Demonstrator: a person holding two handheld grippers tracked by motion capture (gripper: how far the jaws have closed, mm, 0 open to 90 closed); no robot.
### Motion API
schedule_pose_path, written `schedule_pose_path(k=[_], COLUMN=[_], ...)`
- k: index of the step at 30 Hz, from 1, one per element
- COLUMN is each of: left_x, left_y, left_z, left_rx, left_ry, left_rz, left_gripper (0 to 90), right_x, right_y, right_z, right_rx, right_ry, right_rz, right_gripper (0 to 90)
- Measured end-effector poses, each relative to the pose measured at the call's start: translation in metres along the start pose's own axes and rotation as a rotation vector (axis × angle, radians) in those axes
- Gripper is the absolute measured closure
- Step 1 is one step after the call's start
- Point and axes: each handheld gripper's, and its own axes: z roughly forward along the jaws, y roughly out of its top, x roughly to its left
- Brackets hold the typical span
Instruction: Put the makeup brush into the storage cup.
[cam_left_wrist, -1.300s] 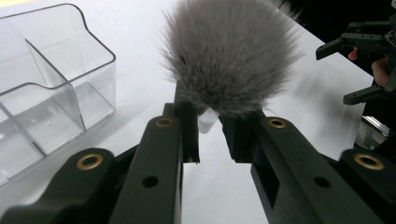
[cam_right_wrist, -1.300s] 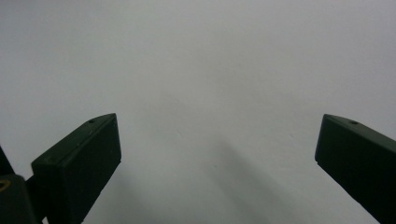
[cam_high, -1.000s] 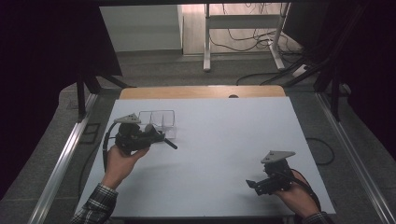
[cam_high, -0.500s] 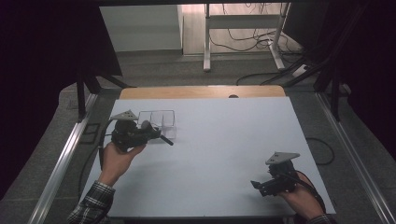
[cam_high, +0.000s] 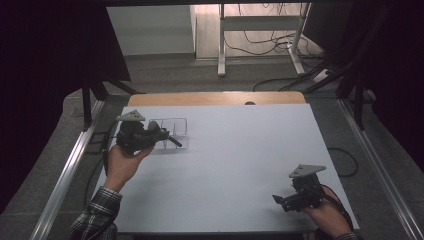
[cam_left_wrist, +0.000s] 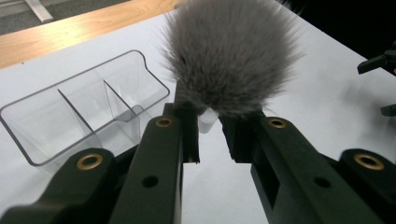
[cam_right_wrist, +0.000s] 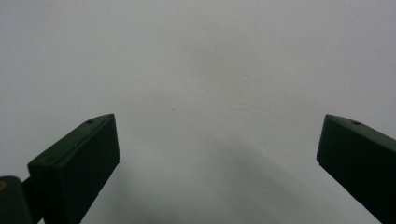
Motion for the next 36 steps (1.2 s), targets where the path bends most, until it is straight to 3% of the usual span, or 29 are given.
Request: schedule_pose_path(k=[36], left_x=[0.015], left_y=[0.032], left_z=[0.023], left_rx=[-0.001], left_ry=[0.083], left_rz=[0.022], left_gripper=[77.0], right_x=[-0.003], right_y=[-0.004], right_z=[-0.004], right_rx=[-0.009], right_ry=[0.003], right_rz=[0.002], right_gripper=[0.0])
